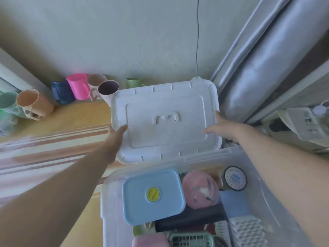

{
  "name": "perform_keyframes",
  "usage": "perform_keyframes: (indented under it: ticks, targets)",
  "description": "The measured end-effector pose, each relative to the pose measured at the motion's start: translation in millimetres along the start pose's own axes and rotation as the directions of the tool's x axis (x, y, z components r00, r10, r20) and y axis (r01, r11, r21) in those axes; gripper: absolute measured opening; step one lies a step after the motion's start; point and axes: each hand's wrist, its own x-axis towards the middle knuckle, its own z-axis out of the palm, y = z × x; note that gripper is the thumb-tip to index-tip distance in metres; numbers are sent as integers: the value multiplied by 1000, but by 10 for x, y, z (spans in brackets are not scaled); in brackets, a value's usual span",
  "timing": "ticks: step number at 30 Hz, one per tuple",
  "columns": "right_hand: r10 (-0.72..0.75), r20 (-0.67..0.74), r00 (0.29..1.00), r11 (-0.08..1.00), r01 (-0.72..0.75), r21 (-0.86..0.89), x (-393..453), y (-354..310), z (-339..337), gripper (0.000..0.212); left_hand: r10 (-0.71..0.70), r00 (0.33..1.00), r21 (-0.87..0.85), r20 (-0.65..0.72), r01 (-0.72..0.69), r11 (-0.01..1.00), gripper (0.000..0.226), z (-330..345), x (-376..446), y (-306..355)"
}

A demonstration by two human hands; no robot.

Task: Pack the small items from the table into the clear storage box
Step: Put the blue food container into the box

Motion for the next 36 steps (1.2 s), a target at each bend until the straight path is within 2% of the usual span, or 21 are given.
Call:
perform_keyframes:
  ticks: [1, 2, 4, 5, 6, 8, 9, 10, 12, 13, 14, 16, 18, 20, 23, 25, 27, 29, 33, 36]
  targets:
    - [-1, 23, 1000, 998, 0, 61, -22, -11, 21, 122, -37, 999, -65, -22, 36, 997, 99, 30, -107, 45]
    - [1, 32, 999, 991, -5, 131, -59, -17, 25, 117, -63, 997, -155, -36, 56, 986, 87, 49, -178, 63]
    - [15, 41, 999, 952, -27, 304, -186, -12, -42, 111, -60, 997, -282, -46, 45, 958, 46, 37, -337, 86]
    - [15, 45, 999, 923, -32, 384, -274, -2, -101, 109, -49, 998, -332, -31, 36, 942, 45, -2, -376, 87]
    - [2, 41, 999, 894, -20, 448, -385, 13, -177, 102, -48, 999, -402, -20, 36, 915, 54, -63, -401, 82]
    - [-52, 0, 999, 823, 43, 566, -679, 23, -342, 71, -4, 1000, -459, -24, -8, 889, 72, -213, -570, 139]
    - [-94, -27, 995, 772, 90, 630, -847, 27, -426, 55, 18, 999, -490, -33, -32, 871, 75, -302, -679, 182]
    - [-130, -58, 990, 714, 134, 687, -998, 53, -509, 48, 53, 998, -529, -46, -69, 846, 73, -361, -803, 214]
    - [-193, -114, 974, 597, 209, 774, -1322, 146, -648, 49, 134, 990, -603, -49, -136, 786, 50, -507, -1078, 236]
    - [-217, -124, 968, 540, 225, 811, -1473, 215, -697, 49, 203, 978, -585, -48, -192, 788, 36, -577, -1213, 201]
    - [-234, -134, 963, 502, 237, 831, -1608, 320, -729, 50, 259, 966, -530, -28, -234, 815, 29, -612, -1418, 184]
    - [-286, -146, 947, 465, 270, 843, -1854, 530, -746, 57, 317, 948, -411, 32, -277, 869, 34, -622, -1708, 95]
    - [-354, -171, 920, 511, 343, 788, -2018, 732, -684, 62, 334, 936, -330, 108, -284, 900, 41, -561, -1957, -60]
    - [-407, -129, 904, 569, 362, 738, -2115, 915, -541, 44, 298, 931, -305, 209, -228, 925, 65, -452, -2182, -265]
    - [-379, -135, 915, 707, 381, 595, -2195, 1144, -222, 47, 239, 951, -191, 194, -203, 961, 81, -343, -2412, -641]
    - [-366, -224, 903, 816, 427, 390, -2326, 1254, -17, 50, 228, 960, -126, 165, -209, 970, 88, -306, -2518, -841]
    - [-396, -268, 878, 880, 446, 161, -2419, 1394, 119, 55, 260, 951, -65, 170, -252, 965, 89, -317, -2549, -1023]
    - [-391, -288, 874, 905, 422, 51, -2466, 1537, 212, 54, 275, 953, -16, 129, -275, 961, 85, -294, -2568, -1110]
    - [-501, -325, 802, 865, 478, -154, -2473, 1796, 467, 47, 274, 960, 37, 55, -276, 960, 74, -190, -2656, -1154]
    - [-493, -333, 804, 868, 428, -252, -2557, 1885, 603, 52, 272, 962, 162, 18, -271, 949, 71, -181, -2702, -1308]
